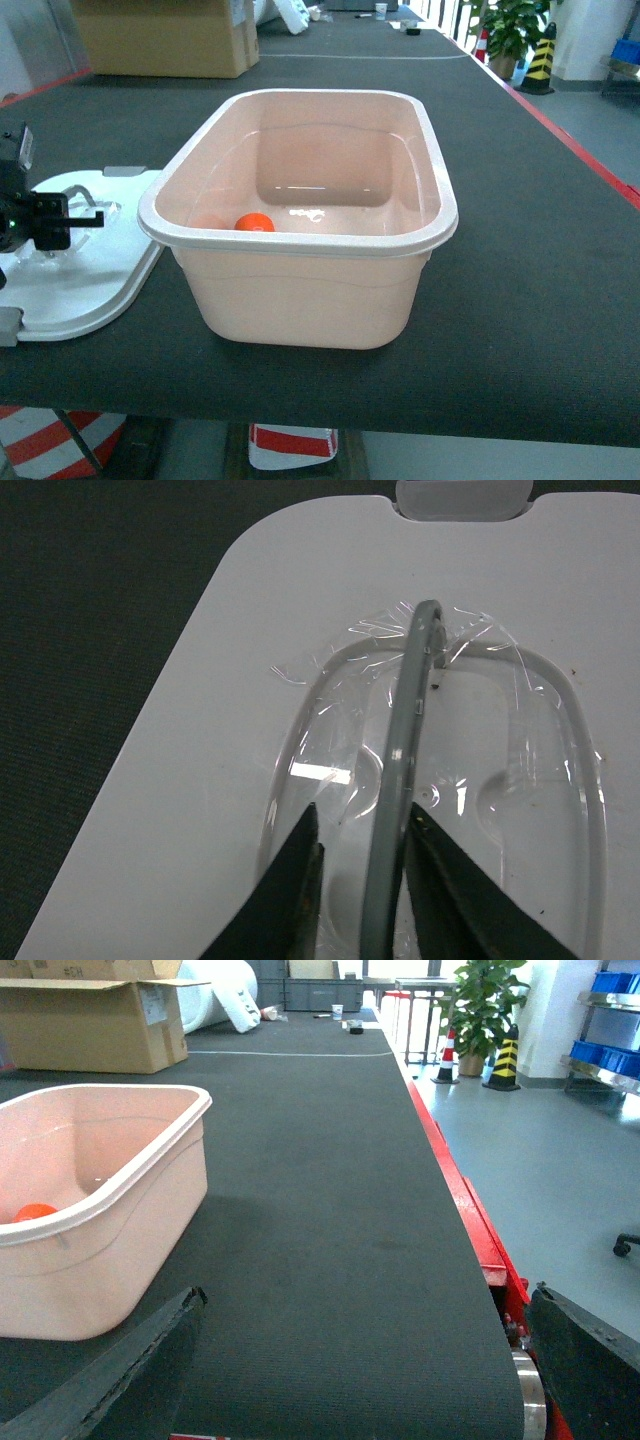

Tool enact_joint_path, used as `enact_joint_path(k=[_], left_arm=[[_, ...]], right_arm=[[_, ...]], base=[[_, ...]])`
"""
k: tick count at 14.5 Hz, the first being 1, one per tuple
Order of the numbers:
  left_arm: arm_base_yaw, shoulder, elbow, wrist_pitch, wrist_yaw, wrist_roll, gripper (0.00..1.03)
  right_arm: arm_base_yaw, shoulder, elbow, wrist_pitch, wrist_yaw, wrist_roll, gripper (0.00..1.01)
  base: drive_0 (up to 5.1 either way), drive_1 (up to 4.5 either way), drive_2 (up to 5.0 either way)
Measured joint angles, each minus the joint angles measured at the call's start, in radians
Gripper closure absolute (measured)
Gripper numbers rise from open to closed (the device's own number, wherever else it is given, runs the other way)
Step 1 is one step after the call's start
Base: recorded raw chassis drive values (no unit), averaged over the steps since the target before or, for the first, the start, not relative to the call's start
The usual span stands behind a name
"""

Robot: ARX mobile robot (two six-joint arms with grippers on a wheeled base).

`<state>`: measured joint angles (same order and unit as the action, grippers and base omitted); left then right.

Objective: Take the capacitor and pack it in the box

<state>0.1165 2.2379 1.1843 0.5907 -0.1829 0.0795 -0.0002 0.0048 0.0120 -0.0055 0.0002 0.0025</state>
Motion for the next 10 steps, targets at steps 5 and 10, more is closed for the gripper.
enact_joint_path(k=[5,10], left_arm=[[0.018,-0.055,0.051,-0.075,-0.021,-0.005,1.01],[-0.163,-0.413,0.140,-0.165,-0.133,-0.060,1.01]], right_arm=[[0.000,0.000,0.000,0.000,0.000,0.000,0.03],[0.000,0.000,0.000,0.000,0.000,0.000,0.03]], base=[[0.0,0.00,0.0],[0.0,0.00,0.0]])
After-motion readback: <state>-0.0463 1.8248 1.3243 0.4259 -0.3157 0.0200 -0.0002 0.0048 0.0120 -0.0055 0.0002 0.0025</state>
